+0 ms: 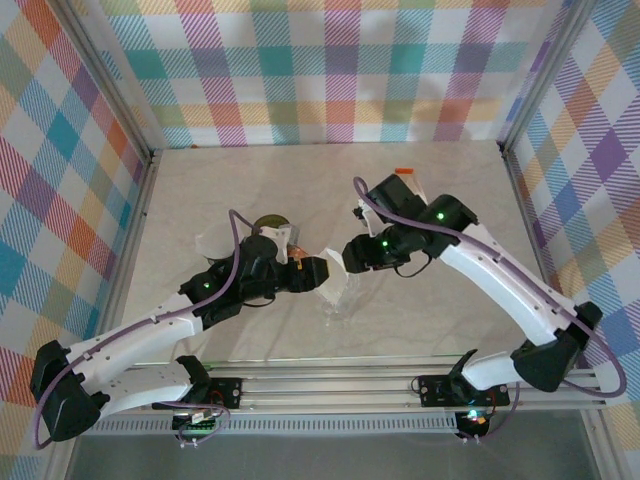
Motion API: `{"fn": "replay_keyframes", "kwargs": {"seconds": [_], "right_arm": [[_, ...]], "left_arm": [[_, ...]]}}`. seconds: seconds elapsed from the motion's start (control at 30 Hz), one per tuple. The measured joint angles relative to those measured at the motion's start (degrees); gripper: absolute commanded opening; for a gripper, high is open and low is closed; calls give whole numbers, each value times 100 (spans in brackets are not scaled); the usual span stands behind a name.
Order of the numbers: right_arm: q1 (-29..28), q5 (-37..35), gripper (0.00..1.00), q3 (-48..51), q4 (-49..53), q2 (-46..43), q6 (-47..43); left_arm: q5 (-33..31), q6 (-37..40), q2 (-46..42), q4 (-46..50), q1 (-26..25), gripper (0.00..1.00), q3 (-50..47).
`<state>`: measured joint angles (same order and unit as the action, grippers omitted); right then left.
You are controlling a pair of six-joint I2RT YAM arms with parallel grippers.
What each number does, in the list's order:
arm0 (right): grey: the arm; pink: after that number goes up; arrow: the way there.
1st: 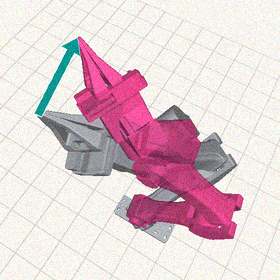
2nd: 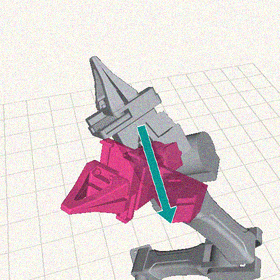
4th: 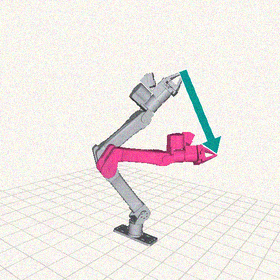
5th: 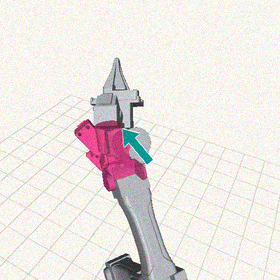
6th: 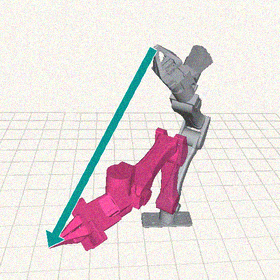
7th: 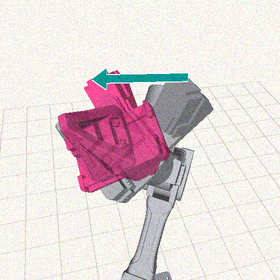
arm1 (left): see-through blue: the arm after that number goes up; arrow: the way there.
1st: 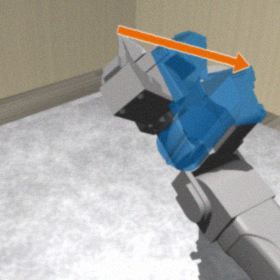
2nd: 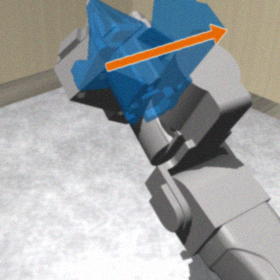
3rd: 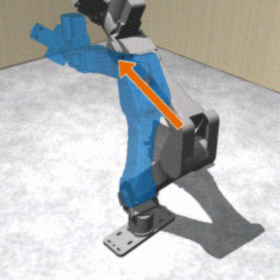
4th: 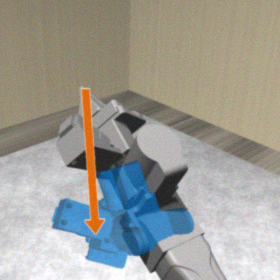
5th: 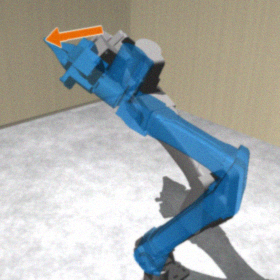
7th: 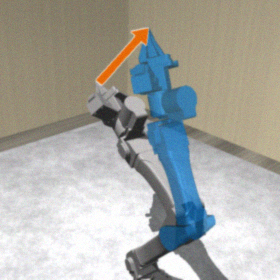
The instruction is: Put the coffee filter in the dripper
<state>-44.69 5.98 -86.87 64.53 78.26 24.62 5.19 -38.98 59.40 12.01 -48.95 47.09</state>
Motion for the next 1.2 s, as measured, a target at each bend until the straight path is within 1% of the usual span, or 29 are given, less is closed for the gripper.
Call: {"fn": "replay_keyframes", "kwargs": {"seconds": [0.13,0.33,0.37,0.5,0.73,0.9,0.97,1.1,1.2], "right_arm": [[-160,-146,55,457,-608,-295,2],[-341,-656,51,691,-975,-280,-55],[-372,-754,49,695,-1003,-264,-98],[-529,-1040,35,697,-1115,-164,-251],[-675,-1318,19,697,-1141,33,-372],[-793,-1530,10,697,-1139,120,-457],[-824,-1609,8,697,-1139,133,-457],[-874,-1777,7,697,-1132,192,-474],[-944,-1917,7,697,-1099,269,-520]], "left_arm": [[-127,2,-138,247,0,68,109],[-424,4,-570,634,2,65,181],[-450,7,-597,667,2,65,181],[-483,7,-566,765,2,65,181],[-476,4,-328,758,2,65,181],[-461,4,-164,737,2,60,181],[-463,4,-101,737,2,58,181],[-461,4,11,737,2,54,181],[-461,4,59,737,2,53,179]]}}
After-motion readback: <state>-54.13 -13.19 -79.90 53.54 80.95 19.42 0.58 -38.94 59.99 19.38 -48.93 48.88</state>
